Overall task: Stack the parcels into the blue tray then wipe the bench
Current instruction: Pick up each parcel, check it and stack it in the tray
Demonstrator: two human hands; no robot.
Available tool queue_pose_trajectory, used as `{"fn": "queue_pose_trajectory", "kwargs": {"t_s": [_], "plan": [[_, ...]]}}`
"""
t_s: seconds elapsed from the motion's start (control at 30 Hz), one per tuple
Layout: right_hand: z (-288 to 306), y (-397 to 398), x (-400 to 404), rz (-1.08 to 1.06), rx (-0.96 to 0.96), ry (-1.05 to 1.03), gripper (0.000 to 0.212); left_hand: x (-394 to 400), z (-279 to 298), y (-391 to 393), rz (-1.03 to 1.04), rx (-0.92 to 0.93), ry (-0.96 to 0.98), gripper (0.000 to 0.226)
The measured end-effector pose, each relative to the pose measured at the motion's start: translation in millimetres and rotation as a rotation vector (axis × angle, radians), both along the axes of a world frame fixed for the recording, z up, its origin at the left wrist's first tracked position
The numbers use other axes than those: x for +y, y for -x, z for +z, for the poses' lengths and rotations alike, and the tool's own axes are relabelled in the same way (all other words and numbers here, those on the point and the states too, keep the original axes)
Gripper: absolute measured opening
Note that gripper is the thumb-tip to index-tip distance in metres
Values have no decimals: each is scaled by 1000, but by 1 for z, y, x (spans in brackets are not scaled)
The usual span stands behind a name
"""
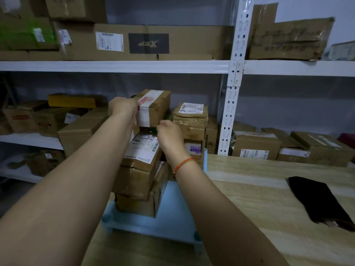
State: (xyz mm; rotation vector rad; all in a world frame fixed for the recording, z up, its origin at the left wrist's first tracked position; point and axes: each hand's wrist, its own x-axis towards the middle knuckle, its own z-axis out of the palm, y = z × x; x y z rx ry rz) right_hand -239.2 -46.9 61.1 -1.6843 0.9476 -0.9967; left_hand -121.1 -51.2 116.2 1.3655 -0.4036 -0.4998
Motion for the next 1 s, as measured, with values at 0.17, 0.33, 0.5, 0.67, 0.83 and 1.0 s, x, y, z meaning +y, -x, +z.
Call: {"fn": "queue_pose_trajectory", "kwargs": {"t_s": [0.17,0.33,0.5,0.67,0.83,1.0], "plan": [[-16,1,-9,-4,90,-35,42,-19,-12,-8,-16,-17,-82,35],[-30,7,-13,-40,90,-62,27,-31,-24,-16,-47,49,-118,40],[-34,20,-14,-68,69,-94,28,-31,-20,-7,16,-47,-174,41],[-37,26,-13,-65,68,-103,28,-29,-19,-2,22,-147,-220,44],[-35,40,-9,-76,34,-101,26,-18,-11,8,-16,-288,-196,44],[-36,59,-4,-86,-28,-96,26,-4,2,50,190,-446,-228,38]]}}
